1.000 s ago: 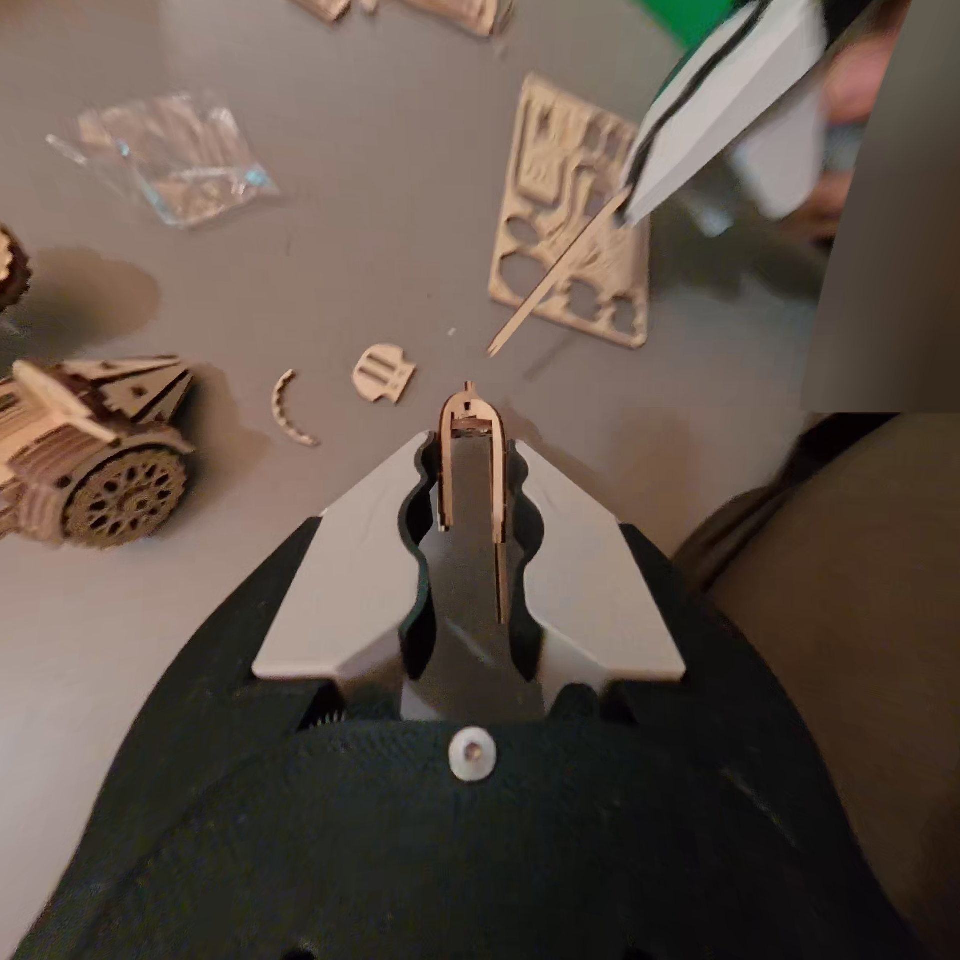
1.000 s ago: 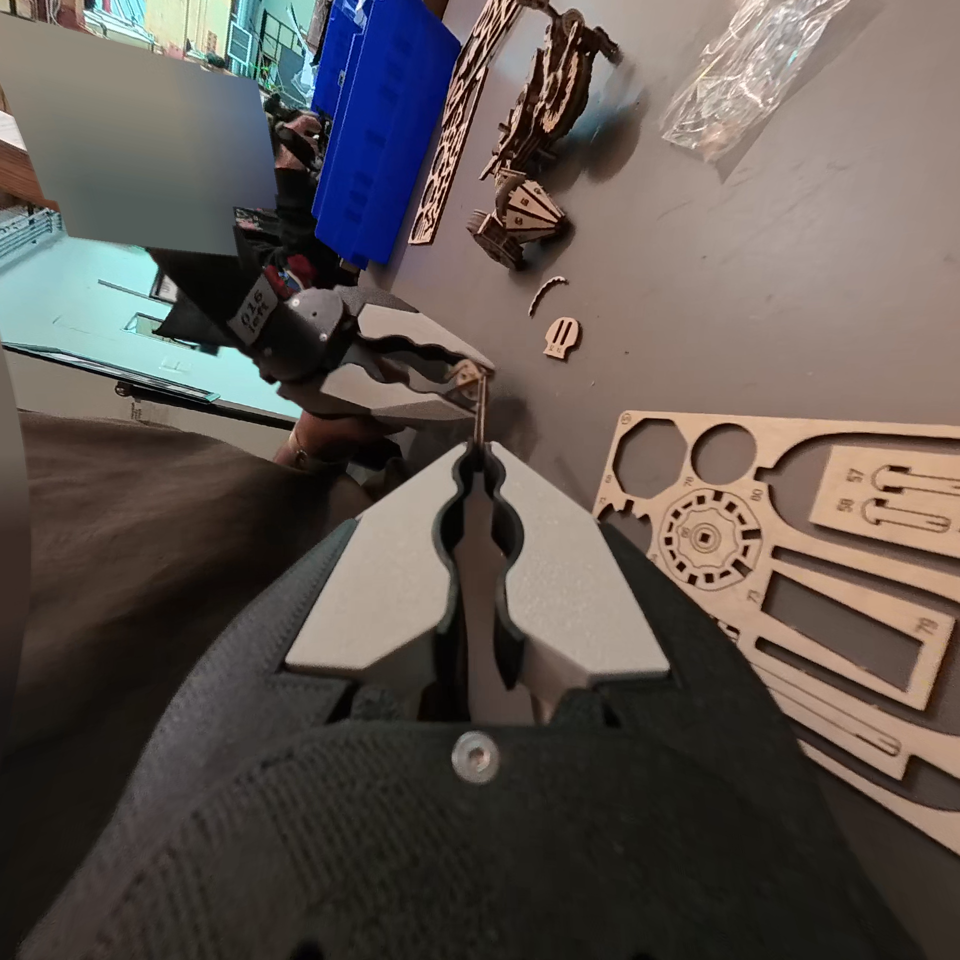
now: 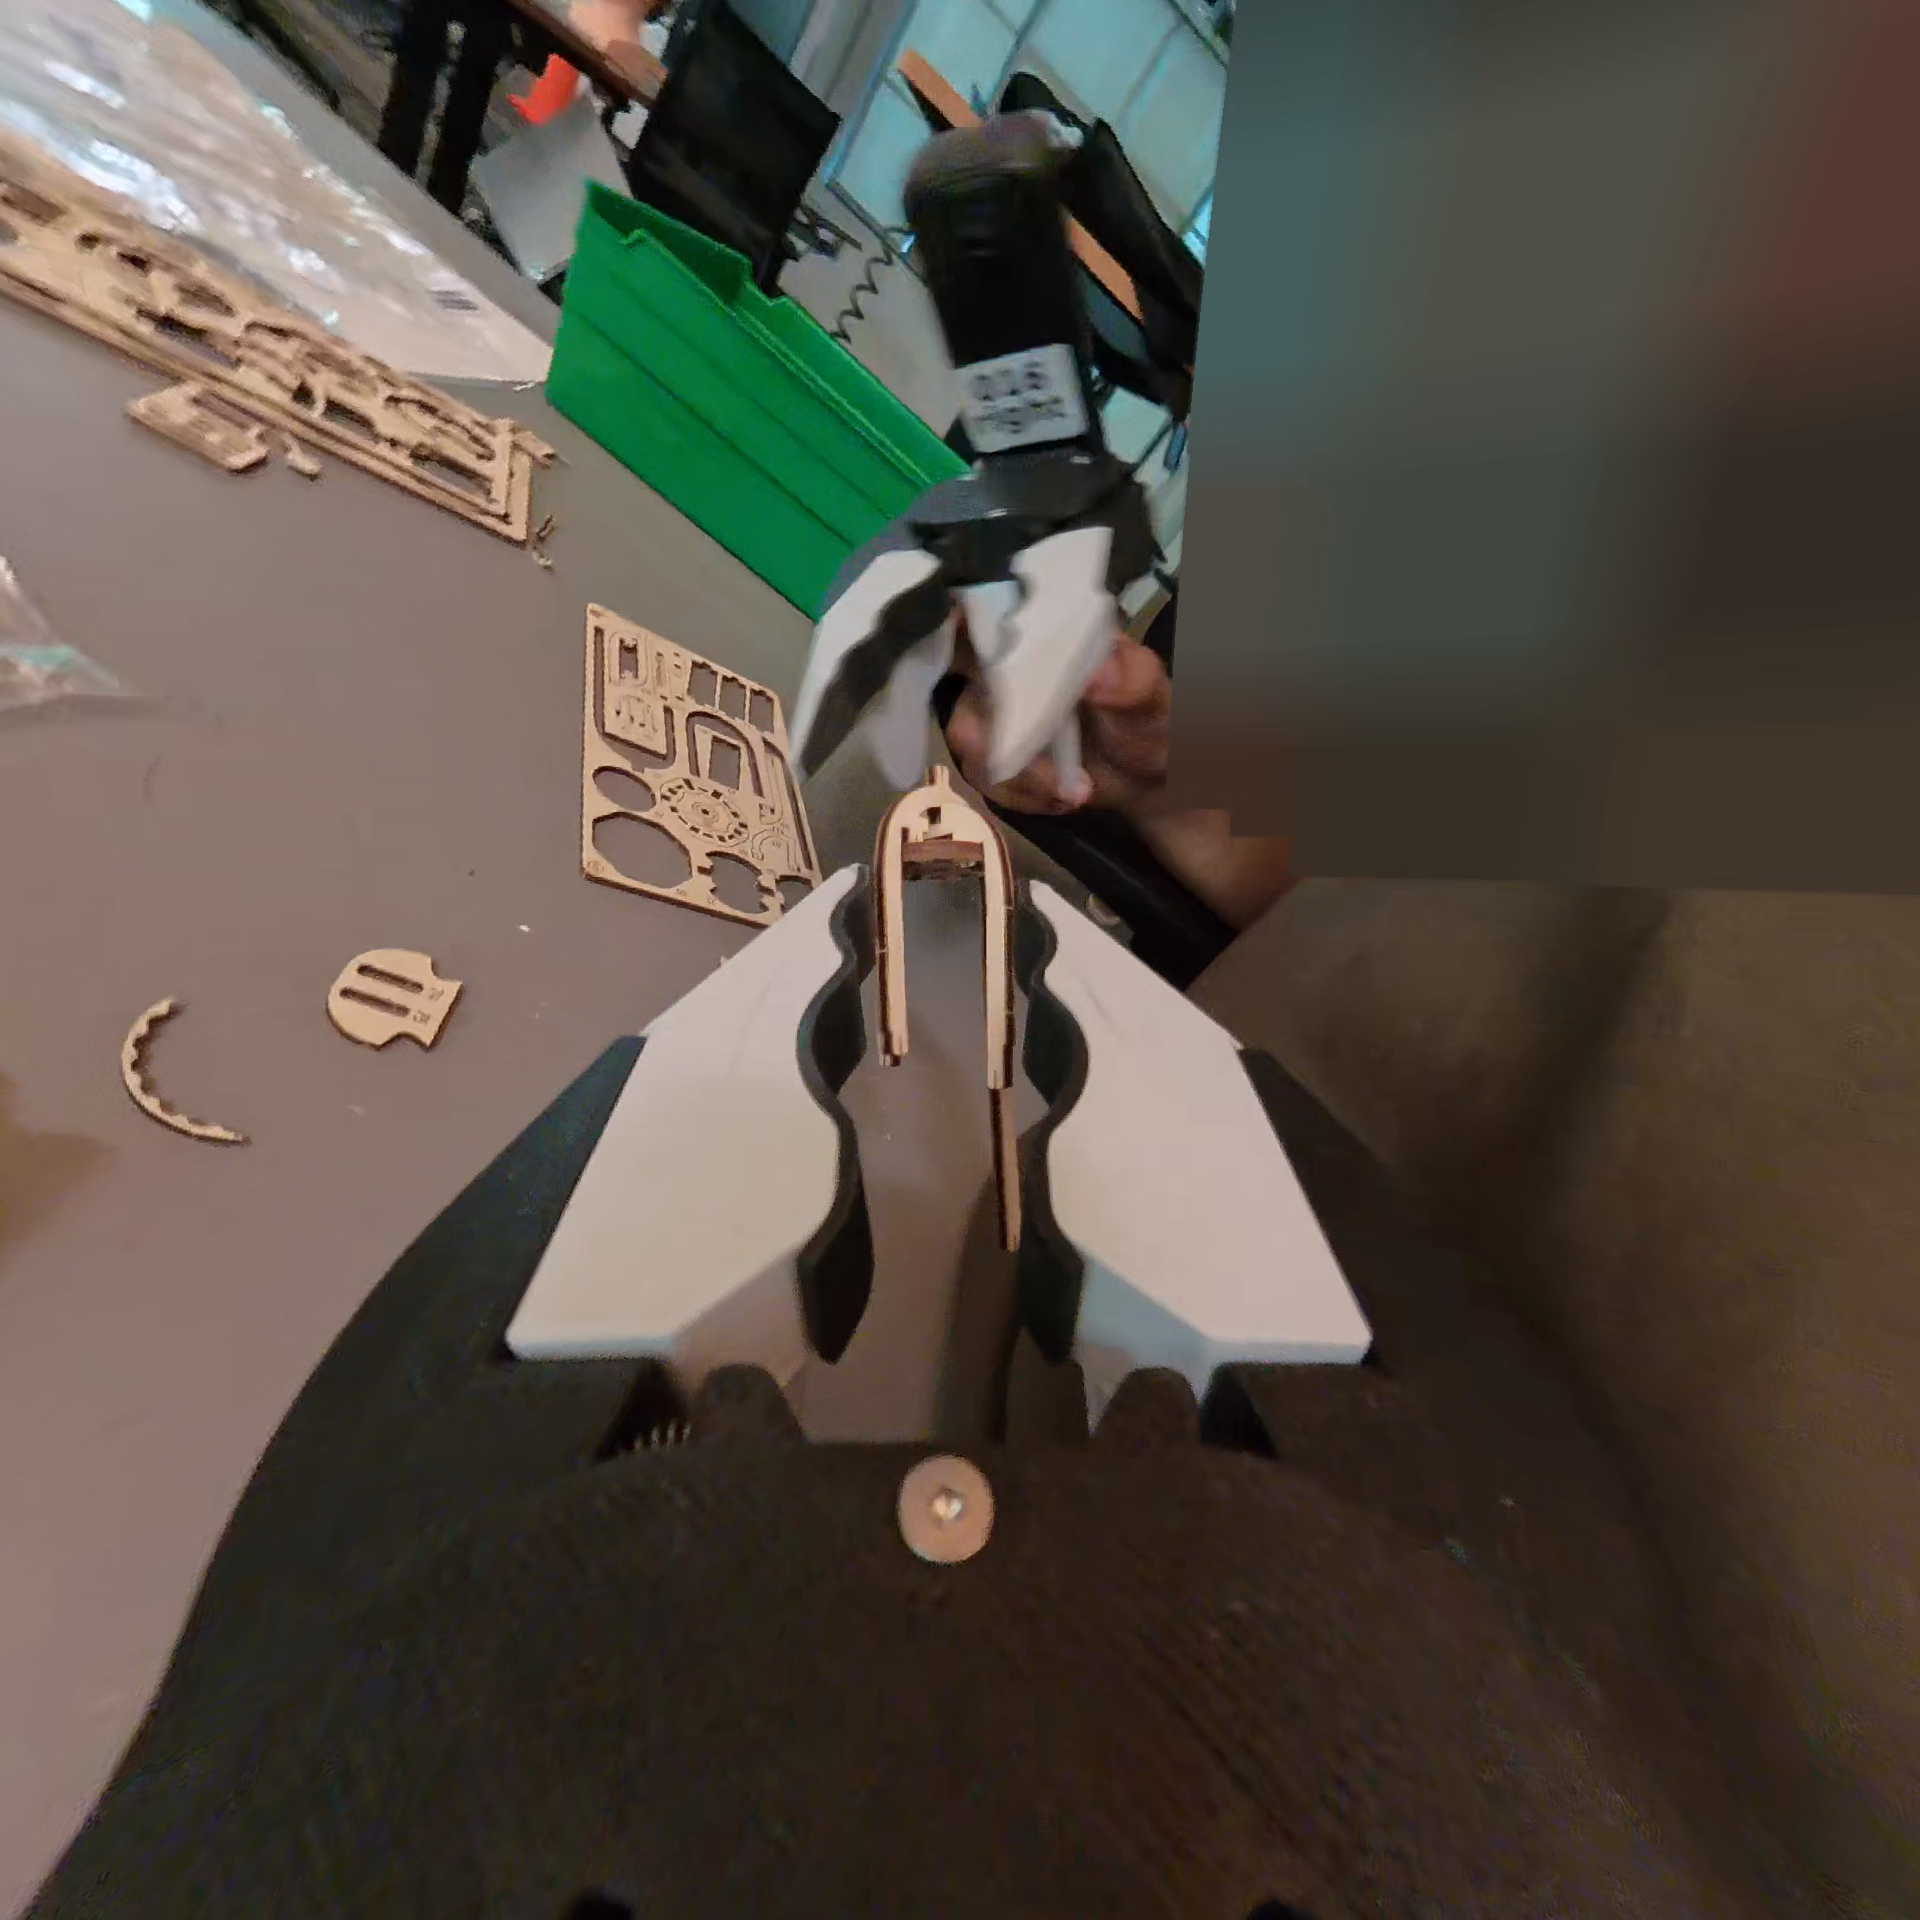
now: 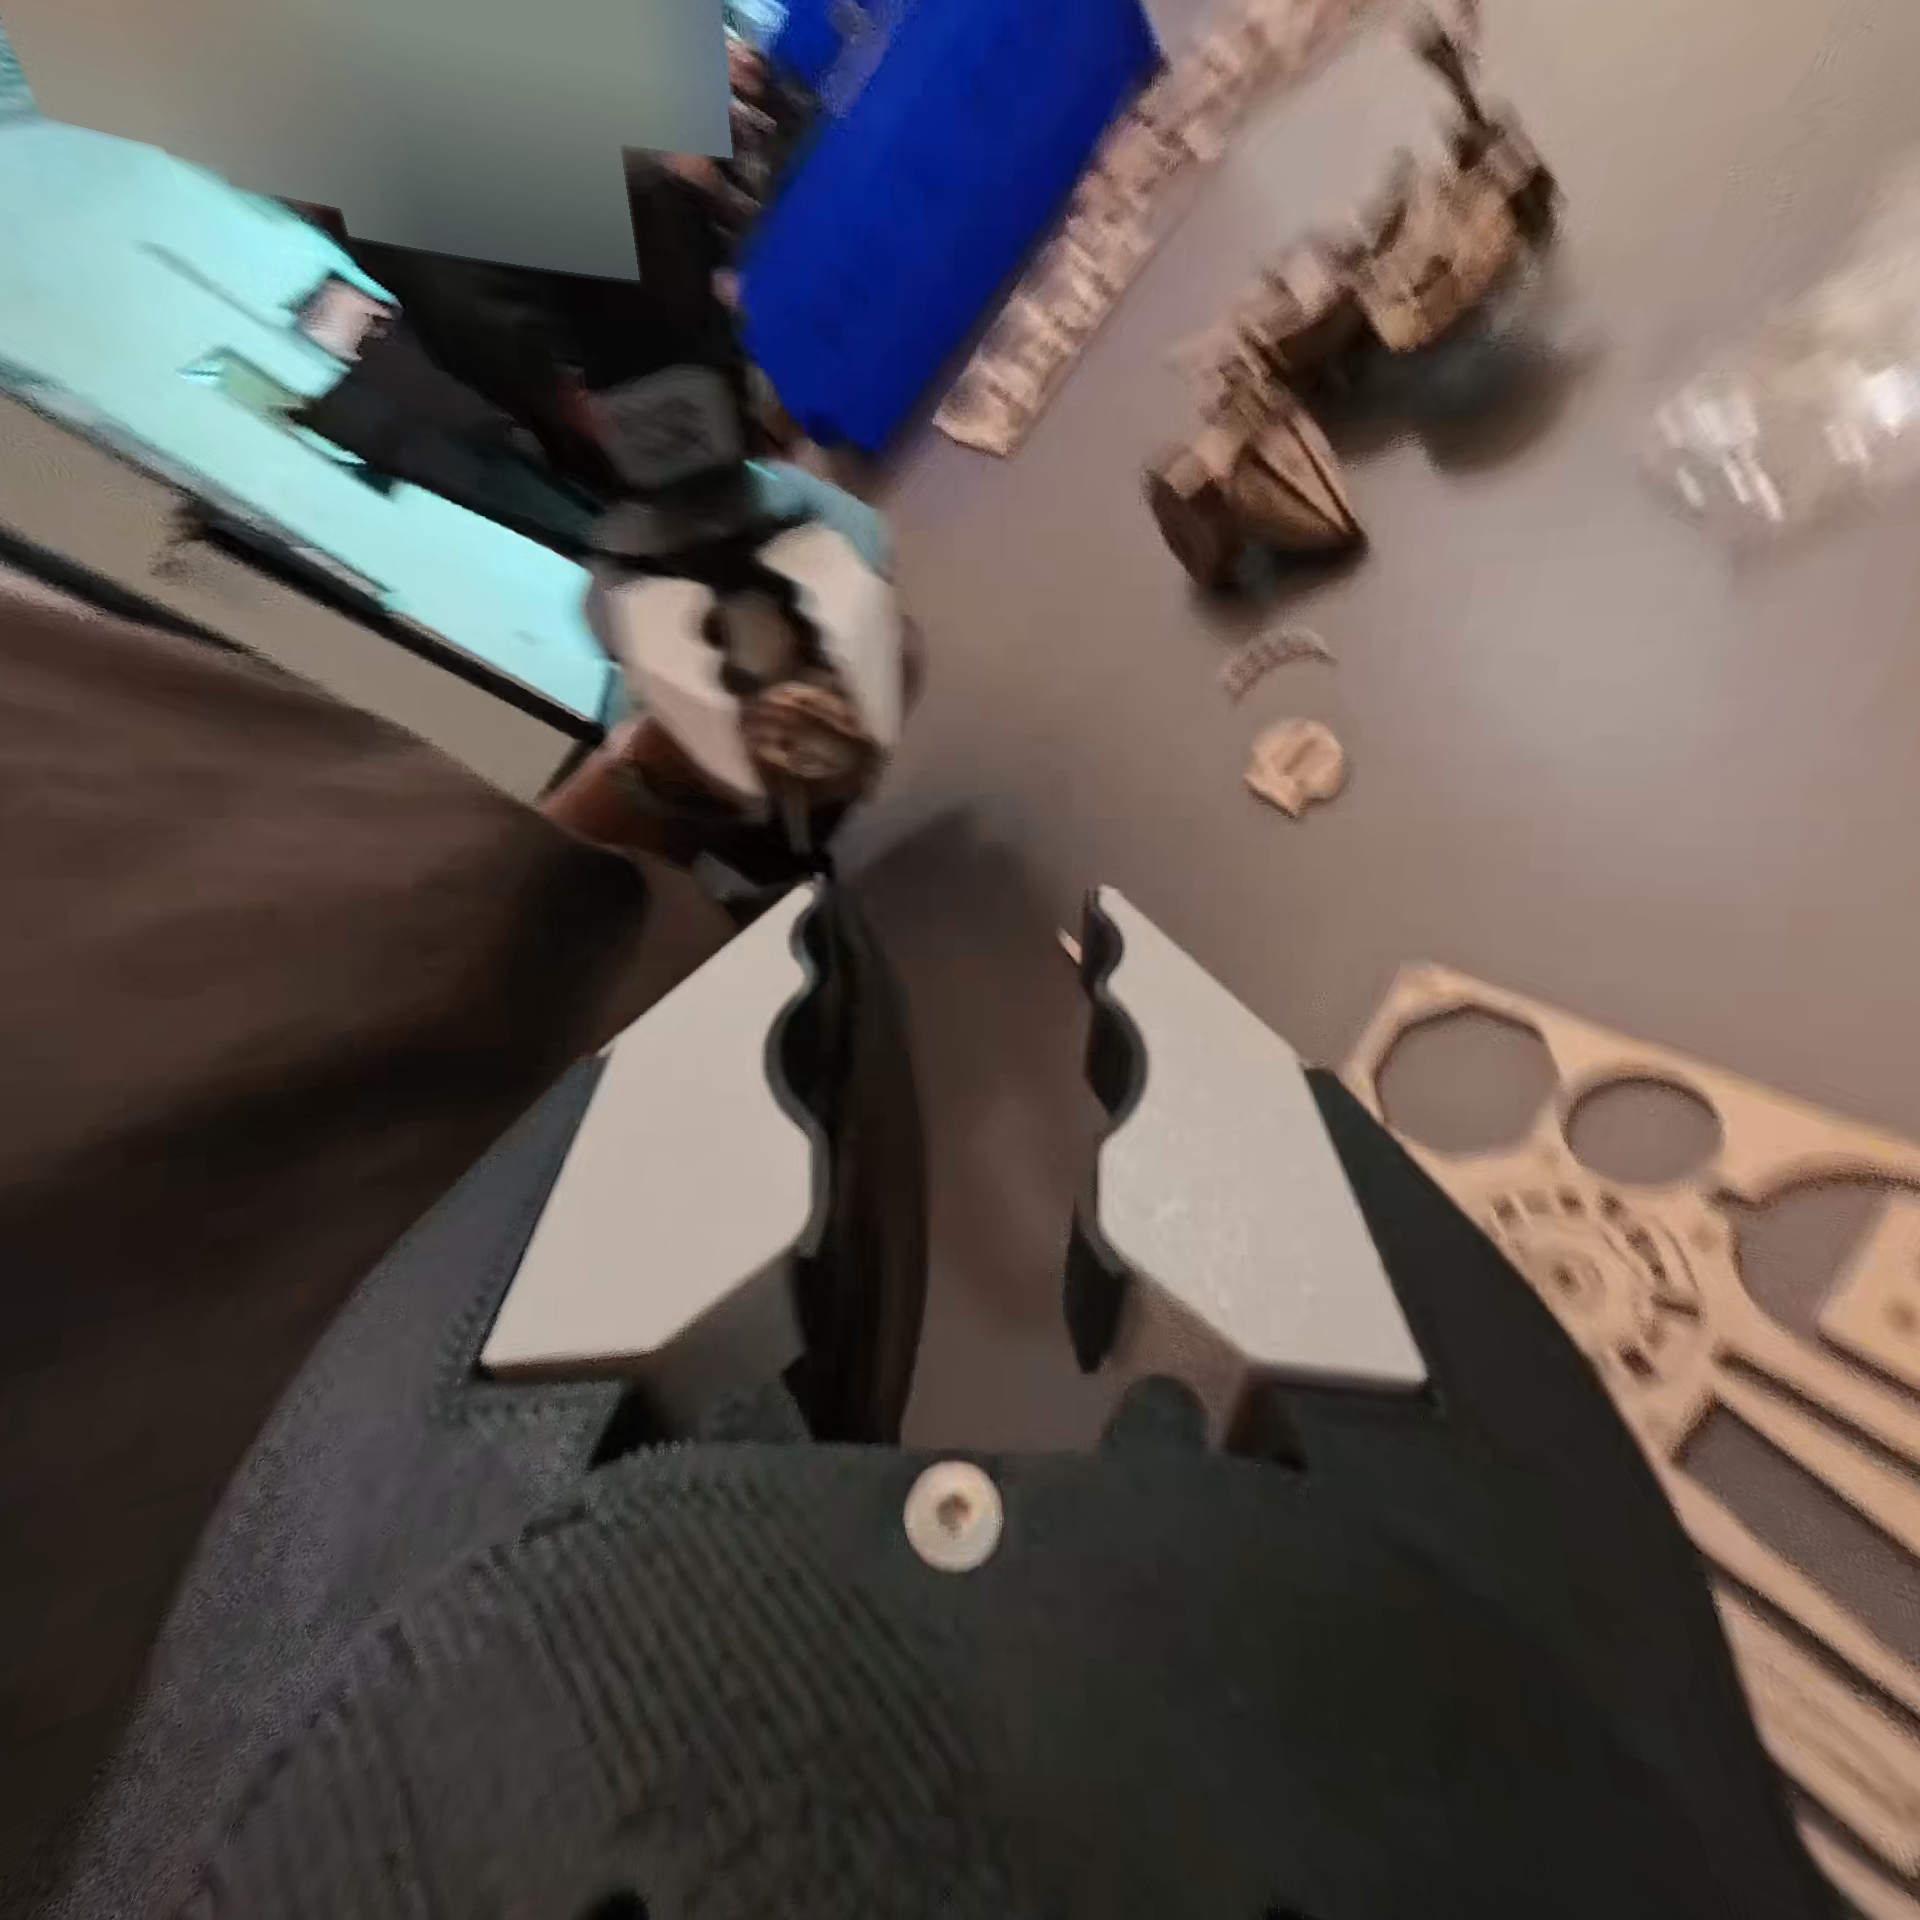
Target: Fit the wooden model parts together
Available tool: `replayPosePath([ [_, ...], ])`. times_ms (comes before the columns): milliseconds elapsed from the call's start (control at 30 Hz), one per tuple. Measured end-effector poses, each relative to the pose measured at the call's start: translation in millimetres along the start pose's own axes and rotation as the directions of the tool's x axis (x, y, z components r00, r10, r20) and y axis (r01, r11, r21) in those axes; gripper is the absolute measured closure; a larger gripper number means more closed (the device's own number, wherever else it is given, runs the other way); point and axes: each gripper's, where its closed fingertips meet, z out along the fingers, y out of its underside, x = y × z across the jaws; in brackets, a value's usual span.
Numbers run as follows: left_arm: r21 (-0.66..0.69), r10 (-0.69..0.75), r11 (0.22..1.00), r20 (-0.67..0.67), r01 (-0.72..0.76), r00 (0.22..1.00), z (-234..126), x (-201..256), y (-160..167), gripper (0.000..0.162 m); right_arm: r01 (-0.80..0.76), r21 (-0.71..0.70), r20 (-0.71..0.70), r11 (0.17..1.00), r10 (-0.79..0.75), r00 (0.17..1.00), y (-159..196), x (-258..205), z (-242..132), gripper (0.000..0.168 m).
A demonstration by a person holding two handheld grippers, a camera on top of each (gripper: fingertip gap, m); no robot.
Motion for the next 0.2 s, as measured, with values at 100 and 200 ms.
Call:
replayPosePath([
  [100,0.136,-0.196,0.968,-0.109,0.210,0.975,0.6,2.9,-14.9,0.138,0.190,0.112,0.021,0.975,-0.194,0.981,-18.4,-26.1,-2.6,0.121],
  [200,0.218,-0.313,0.904,-0.244,0.367,0.918,3.5,10.5,-26.6,0.138,0.404,0.173,-0.091,0.898,-0.394,0.915,-28.8,-33.9,-3.3,0.127],
])
